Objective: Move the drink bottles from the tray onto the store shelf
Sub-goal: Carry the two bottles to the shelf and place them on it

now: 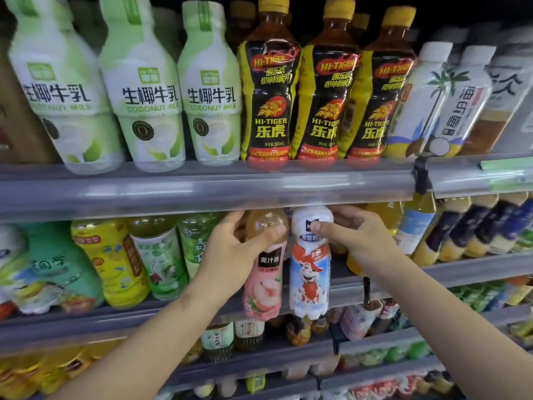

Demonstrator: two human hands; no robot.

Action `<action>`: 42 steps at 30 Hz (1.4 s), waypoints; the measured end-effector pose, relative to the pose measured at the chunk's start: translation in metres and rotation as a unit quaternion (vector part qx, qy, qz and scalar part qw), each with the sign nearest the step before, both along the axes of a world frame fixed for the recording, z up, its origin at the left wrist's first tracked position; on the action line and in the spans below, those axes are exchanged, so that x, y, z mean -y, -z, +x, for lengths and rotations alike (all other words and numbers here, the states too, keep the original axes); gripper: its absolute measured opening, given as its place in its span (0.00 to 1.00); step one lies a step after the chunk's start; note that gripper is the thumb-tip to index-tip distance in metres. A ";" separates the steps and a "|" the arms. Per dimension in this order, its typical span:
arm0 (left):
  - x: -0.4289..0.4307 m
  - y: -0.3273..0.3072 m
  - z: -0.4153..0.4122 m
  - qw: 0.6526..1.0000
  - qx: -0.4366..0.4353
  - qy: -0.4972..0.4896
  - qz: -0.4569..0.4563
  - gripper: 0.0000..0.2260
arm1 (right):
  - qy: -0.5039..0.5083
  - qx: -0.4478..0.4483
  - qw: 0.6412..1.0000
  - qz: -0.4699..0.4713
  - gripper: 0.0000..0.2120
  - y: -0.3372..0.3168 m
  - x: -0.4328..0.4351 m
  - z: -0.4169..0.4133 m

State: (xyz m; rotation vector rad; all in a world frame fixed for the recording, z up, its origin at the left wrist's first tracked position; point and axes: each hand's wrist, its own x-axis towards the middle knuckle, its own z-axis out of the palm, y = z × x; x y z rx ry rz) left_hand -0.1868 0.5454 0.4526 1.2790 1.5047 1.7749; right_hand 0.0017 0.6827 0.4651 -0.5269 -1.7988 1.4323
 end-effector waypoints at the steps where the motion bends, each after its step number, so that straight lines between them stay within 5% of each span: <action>1: -0.002 -0.002 -0.001 1.000 -0.002 -0.007 0.002 0.15 | 0.002 -0.004 1.000 0.001 0.16 -0.001 -0.002 0.000; 15: -0.011 0.001 -0.008 0.999 0.013 -0.022 0.027 0.19 | -0.010 0.025 0.998 0.049 0.10 -0.003 -0.019 -0.009; 21: -0.011 0.005 -0.001 0.998 0.013 -0.027 0.050 0.17 | -0.018 0.018 0.999 0.040 0.26 0.004 -0.023 -0.012; 42: -0.008 0.016 0.003 0.994 -0.086 -0.066 -0.004 0.20 | -0.005 0.041 0.998 0.040 0.26 0.022 -0.029 -0.002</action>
